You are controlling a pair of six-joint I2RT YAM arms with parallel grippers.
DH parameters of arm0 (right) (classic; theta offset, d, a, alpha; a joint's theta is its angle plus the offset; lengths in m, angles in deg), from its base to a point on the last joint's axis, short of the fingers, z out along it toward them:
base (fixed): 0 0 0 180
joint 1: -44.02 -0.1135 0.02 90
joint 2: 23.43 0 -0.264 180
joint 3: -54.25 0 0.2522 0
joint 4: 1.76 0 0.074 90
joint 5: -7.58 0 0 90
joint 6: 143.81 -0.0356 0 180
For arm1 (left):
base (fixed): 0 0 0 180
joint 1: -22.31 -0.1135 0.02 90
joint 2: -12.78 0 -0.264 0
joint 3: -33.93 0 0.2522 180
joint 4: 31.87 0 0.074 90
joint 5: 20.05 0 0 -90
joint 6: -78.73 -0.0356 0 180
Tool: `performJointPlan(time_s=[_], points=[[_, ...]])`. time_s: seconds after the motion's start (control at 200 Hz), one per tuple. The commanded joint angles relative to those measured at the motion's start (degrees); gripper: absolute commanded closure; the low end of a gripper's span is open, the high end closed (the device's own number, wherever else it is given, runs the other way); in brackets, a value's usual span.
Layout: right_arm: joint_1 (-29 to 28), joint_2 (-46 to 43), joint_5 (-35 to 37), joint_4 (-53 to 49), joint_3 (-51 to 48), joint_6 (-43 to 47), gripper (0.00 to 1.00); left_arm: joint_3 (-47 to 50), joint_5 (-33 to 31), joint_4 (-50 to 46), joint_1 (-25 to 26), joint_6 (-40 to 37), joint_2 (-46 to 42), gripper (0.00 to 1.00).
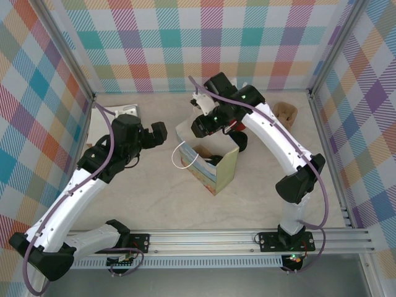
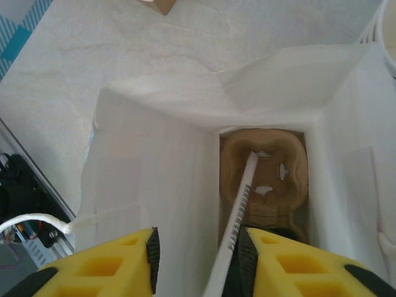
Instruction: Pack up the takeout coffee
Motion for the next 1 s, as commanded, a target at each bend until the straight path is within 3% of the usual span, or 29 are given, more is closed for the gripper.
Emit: performJointPlan(time_s=[0.0,0.27,0.59,0.905,0.995], points=[[-0.05,-3.23,3.46,-0.88,2.67,0.35,0.53,-2.32,-0.91,0.19,-0.35,-1.03,1.75,0.0],[-0.06,-11.97,10.99,3.55,-2.58,-1.18,0.4,-10.0,0.58,-6.22,-3.82,-2.54,7.58,0.0],[0.04,-26.12,19.71,19.08,-22.48,-3.5,0.26,-14.79,13.7,-8.76,-20.18,-8.87,16.95,0.02],[0.54,-36.29,24.62,28.56,-36.29,-1.98,0.01,-21.01,3.13,-11.64,-23.82,-18.2,36.1,0.06],[1.04,-38.25,25.43,30.09,-39.03,-1.68,0.0,-23.51,0.59,-12.51,-23.82,-18.88,41.61,0.07]])
